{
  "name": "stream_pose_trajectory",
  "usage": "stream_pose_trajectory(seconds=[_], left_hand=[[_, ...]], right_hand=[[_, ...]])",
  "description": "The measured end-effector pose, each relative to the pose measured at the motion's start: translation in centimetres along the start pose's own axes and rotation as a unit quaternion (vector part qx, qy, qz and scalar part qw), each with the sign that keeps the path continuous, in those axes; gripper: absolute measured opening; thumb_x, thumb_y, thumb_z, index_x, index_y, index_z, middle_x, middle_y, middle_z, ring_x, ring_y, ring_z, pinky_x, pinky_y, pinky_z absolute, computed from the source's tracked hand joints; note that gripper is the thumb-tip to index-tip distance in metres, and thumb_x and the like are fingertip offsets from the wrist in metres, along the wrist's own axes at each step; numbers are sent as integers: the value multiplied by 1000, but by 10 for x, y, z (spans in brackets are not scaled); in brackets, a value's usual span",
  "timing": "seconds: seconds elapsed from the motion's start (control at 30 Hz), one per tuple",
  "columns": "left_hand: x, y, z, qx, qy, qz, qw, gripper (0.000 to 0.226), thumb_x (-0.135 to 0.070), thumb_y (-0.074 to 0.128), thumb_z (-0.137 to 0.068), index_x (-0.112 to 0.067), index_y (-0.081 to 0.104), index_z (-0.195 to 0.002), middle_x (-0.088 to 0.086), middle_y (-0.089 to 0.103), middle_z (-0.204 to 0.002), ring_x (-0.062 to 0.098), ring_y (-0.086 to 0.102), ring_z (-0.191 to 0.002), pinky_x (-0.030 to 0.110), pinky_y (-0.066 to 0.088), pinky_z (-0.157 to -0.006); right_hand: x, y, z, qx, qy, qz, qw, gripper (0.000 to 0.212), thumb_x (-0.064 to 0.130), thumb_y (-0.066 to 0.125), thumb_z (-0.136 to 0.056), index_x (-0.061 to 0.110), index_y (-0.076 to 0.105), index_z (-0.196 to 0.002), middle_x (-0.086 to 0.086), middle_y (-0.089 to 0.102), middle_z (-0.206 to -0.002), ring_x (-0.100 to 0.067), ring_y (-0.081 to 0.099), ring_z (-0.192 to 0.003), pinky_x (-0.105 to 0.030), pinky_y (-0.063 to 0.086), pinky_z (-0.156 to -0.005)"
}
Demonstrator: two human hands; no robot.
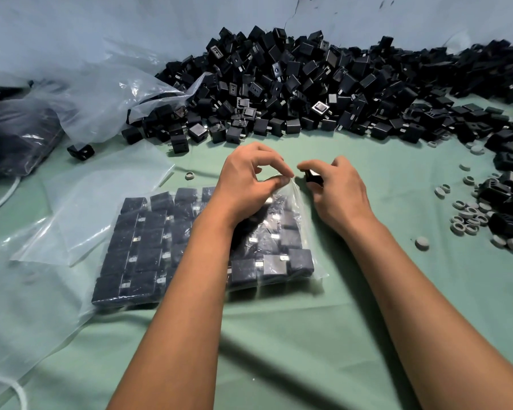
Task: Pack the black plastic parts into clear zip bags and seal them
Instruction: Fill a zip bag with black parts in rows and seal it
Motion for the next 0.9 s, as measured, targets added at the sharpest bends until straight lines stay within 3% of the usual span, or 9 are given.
stream_pose_trajectory(seconds=[0.1,0.17,0.27,0.37,0.47,0.57,0.7,0.77,0.9], left_hand=[[2,0,0,0,-2,4,1000,13,-14,84,-83,-26,81,-87,-6,68,-104,13,62,-109,46,52,-93],[3,0,1,2,-3,6,1000,13,-14,83,-84,-26,81,-87,-6,68,-104,12,62,-108,46,53,-92],[3,0,1,1,-4,5,1000,13,-15,83,-84,-26,81,-88,-5,68,-106,14,62,-109,47,53,-92],[4,0,0,0,-2,-7,1000,11,-16,83,-84,-26,81,-88,-5,68,-106,16,61,-111,47,52,-94],[3,0,0,-1,1,-10,1000,12,-16,84,-83,-26,81,-88,-5,68,-106,16,61,-110,46,52,-93],[1,-1,0,-2,4,-7,1000,13,-14,84,-83,-26,81,-88,-4,67,-106,14,61,-110,45,52,-93],[-1,-2,0,-8,9,-6,1000,14,-13,84,-82,-26,81,-88,-4,67,-105,13,61,-108,43,53,-92],[-2,-1,0,-9,12,-9,1000,14,-12,84,-82,-25,81,-88,-4,67,-105,12,61,-107,42,52,-92],[-3,3,-2,-6,21,-30,999,13,-12,84,-81,-23,82,-88,-3,67,-103,16,60,-107,42,50,-93]], right_hand=[[-2,-2,5,3,-19,25,999,34,20,63,-101,33,66,-132,-9,40,-137,-32,33,-133,-45,40,-111],[-4,-2,3,26,-45,11,999,38,10,61,-101,28,66,-134,-8,45,-147,-32,33,-137,-44,36,-116],[-4,-8,0,35,-78,-72,994,44,9,71,-95,25,66,-135,-1,67,-122,-23,58,-110,-36,48,-100],[-5,-9,2,75,-48,-217,972,62,18,86,-84,23,59,-139,3,74,-111,-21,67,-88,-35,57,-84],[-2,-8,5,109,-61,-308,943,40,14,88,-81,17,71,-116,1,77,-102,-24,70,-81,-47,61,-81],[2,-7,8,140,-83,-366,916,28,11,86,-82,20,77,-107,3,78,-95,-16,63,-75,-42,58,-73],[3,-4,10,140,-82,-384,909,27,10,84,-83,27,78,-103,5,72,-77,-14,57,-67,-32,52,-62],[0,-3,8,121,-72,-365,920,27,12,85,-83,28,78,-104,-1,67,-72,-16,55,-62,-31,49,-57],[3,-2,8,65,-81,-296,949,27,14,85,-82,28,79,-104,5,65,-71,-13,56,-59,-28,49,-57]])
Point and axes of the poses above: each hand's wrist, its own z-axis away from the middle knuckle, its own y-axis out of the palm, x = y × z, the point moved 6 cm from there along -z, towards the middle knuckle
